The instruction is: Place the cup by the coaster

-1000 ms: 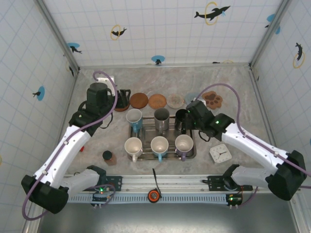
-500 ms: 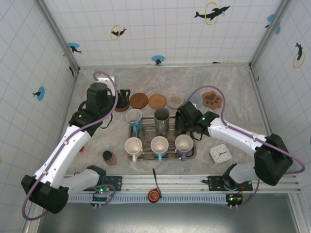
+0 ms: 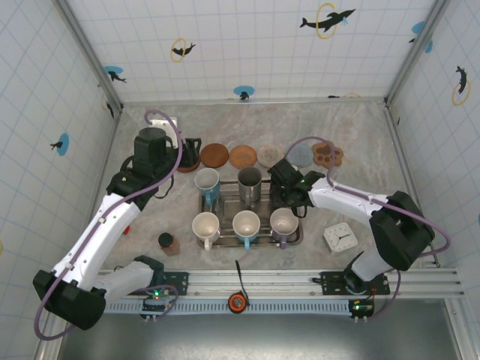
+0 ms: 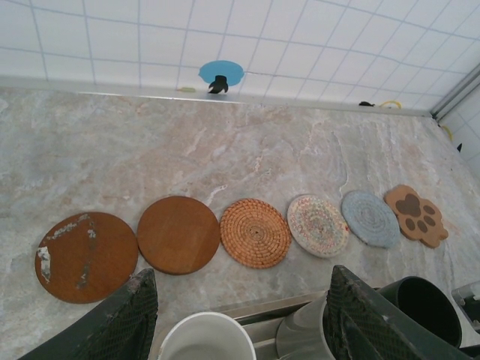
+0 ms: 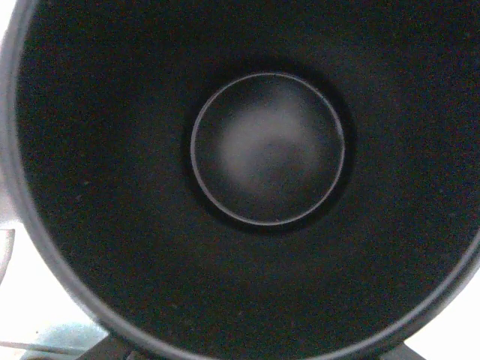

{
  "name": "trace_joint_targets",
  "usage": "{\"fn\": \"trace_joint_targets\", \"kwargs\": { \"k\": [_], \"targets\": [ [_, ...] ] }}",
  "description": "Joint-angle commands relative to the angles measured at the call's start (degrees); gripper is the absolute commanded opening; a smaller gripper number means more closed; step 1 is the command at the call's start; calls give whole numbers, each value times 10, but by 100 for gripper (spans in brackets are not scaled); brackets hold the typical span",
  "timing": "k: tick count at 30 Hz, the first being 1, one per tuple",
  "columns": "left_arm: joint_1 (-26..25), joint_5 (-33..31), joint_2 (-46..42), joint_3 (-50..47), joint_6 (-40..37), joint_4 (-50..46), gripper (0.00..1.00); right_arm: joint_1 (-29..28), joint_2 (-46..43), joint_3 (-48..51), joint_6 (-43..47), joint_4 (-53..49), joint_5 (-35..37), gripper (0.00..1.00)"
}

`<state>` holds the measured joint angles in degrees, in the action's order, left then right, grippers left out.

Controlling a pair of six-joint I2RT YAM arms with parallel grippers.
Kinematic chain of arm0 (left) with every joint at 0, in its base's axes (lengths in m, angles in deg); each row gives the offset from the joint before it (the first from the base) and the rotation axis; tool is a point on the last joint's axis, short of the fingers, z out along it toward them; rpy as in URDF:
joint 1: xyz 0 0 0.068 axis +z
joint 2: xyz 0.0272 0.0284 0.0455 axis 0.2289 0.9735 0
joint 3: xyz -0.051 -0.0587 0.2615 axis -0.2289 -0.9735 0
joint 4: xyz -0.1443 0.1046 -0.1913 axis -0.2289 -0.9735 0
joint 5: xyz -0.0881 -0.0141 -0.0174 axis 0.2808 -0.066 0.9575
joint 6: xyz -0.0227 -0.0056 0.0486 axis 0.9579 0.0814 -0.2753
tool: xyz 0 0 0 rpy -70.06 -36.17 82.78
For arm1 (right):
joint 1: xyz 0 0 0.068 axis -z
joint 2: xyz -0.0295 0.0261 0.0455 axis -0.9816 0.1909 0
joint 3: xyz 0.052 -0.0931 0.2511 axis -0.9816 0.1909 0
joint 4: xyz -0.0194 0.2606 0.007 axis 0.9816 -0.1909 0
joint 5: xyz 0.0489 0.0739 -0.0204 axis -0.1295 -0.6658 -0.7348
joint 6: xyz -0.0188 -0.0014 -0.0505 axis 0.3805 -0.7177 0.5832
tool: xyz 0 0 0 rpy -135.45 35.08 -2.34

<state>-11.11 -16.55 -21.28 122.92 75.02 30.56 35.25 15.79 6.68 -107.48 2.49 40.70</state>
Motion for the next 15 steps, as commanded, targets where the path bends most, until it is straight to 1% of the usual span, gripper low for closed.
{"fn": "trace_joint_targets", "kwargs": {
  "k": [1, 5, 7, 13, 15],
  "targets": [
    [-3, -5, 2, 0, -19, 7, 61, 6, 8, -19, 3, 13, -2, 42],
    [-2, -6, 3, -1, -20, 8, 61, 9, 12, -20, 4, 13, -5, 37],
    [-2, -6, 4, -1, -20, 8, 61, 9, 15, -22, 5, 14, -6, 32],
    [-2, -6, 5, -3, -21, 7, 61, 10, 24, -26, 8, 13, -9, 24],
    [-2, -6, 6, -2, -21, 7, 61, 9, 25, -28, 7, 12, -8, 19]
  ]
}}
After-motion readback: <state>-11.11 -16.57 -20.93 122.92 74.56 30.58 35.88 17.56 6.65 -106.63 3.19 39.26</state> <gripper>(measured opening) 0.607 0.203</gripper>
